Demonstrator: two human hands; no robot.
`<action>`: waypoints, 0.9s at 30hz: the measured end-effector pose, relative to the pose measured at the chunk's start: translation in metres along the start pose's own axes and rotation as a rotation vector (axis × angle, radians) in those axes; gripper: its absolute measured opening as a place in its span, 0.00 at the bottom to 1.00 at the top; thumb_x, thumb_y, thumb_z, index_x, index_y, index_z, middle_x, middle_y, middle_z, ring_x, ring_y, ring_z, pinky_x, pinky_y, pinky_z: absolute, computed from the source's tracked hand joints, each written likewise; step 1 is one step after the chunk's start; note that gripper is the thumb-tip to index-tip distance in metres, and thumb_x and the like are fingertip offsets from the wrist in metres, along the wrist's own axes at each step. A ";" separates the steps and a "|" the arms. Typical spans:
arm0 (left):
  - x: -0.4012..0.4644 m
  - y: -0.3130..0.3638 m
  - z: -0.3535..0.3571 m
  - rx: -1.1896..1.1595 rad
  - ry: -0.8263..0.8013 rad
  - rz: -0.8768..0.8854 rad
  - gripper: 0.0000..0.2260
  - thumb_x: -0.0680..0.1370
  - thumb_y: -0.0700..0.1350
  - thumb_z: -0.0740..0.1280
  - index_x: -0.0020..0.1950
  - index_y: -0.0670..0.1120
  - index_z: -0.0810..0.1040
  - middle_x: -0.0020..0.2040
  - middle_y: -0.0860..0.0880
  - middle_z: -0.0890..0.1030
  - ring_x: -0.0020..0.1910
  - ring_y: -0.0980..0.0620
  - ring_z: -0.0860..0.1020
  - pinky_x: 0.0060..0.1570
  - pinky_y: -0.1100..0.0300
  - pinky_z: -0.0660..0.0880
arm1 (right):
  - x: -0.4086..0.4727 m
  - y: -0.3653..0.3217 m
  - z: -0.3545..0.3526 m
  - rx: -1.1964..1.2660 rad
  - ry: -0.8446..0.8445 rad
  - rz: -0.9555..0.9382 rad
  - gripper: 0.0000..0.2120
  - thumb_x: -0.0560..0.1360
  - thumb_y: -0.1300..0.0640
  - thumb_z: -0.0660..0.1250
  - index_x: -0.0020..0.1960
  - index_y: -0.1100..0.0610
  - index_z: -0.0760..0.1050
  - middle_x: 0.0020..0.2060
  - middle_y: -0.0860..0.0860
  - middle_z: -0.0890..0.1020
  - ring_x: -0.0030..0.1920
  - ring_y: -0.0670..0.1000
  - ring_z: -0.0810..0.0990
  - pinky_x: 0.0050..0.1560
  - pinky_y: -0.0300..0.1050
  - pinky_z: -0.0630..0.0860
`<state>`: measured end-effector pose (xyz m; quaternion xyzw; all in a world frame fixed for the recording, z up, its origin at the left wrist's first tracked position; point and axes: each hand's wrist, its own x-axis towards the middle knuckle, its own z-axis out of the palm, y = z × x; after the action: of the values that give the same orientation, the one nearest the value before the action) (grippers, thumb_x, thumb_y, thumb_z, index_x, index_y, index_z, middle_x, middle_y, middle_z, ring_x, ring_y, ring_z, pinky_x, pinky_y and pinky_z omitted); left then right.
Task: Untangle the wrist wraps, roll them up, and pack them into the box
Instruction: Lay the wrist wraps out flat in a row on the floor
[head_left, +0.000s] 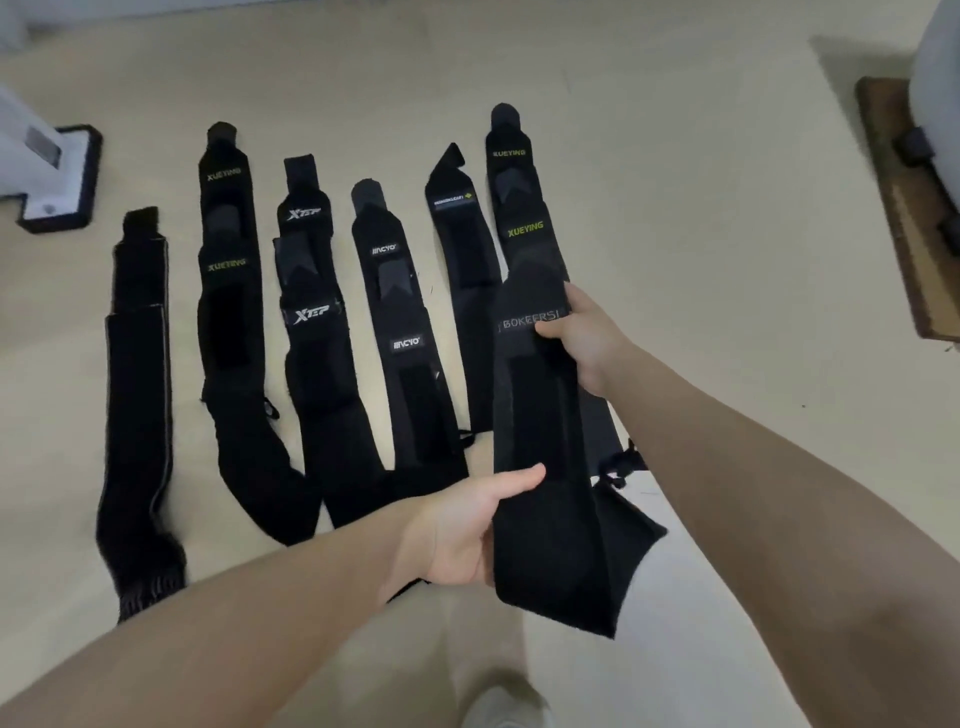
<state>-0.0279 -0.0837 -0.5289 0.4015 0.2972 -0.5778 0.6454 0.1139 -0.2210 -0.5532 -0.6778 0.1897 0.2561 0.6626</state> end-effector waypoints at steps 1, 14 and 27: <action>0.005 -0.003 0.000 0.004 0.024 -0.008 0.20 0.75 0.56 0.66 0.62 0.46 0.78 0.57 0.47 0.82 0.57 0.48 0.80 0.60 0.50 0.74 | 0.006 0.001 0.000 -0.004 0.000 0.017 0.24 0.74 0.73 0.57 0.61 0.50 0.72 0.55 0.52 0.80 0.56 0.55 0.78 0.60 0.53 0.76; 0.055 0.037 -0.066 1.030 0.249 -0.027 0.22 0.81 0.57 0.55 0.65 0.42 0.72 0.55 0.48 0.79 0.50 0.50 0.76 0.54 0.60 0.73 | 0.068 -0.002 0.025 -0.088 0.078 -0.009 0.07 0.77 0.63 0.63 0.50 0.52 0.73 0.51 0.52 0.81 0.53 0.54 0.81 0.54 0.51 0.78; 0.127 0.245 -0.153 1.820 0.914 0.705 0.23 0.82 0.44 0.54 0.77 0.45 0.56 0.78 0.45 0.53 0.74 0.44 0.56 0.70 0.51 0.60 | 0.162 -0.021 0.052 -0.446 0.168 -0.165 0.07 0.77 0.57 0.58 0.47 0.60 0.69 0.41 0.52 0.73 0.41 0.49 0.70 0.40 0.43 0.66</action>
<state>0.2460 -0.0139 -0.6706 0.9717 -0.1637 -0.1584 0.0622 0.2504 -0.1545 -0.6332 -0.8393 0.1270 0.1796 0.4971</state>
